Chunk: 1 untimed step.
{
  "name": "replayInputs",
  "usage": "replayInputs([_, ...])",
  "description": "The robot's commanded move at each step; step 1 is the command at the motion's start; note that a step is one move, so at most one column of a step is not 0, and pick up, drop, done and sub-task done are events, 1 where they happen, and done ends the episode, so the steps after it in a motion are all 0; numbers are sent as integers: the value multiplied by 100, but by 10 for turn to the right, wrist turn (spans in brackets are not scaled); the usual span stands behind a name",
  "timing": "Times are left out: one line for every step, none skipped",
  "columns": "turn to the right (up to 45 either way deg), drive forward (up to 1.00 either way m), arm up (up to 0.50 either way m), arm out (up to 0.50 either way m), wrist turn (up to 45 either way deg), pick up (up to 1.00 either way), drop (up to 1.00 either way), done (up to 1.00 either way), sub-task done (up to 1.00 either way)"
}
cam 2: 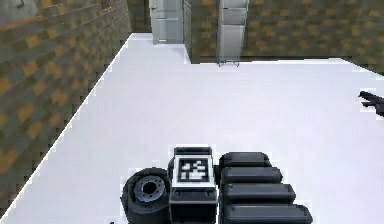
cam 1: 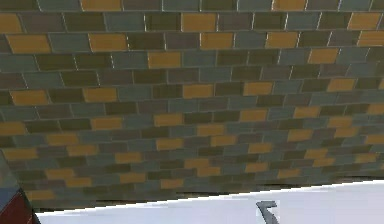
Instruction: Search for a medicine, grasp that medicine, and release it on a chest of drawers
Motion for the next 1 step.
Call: replayInputs([-450,0,0,0,0,0,0,0,0])
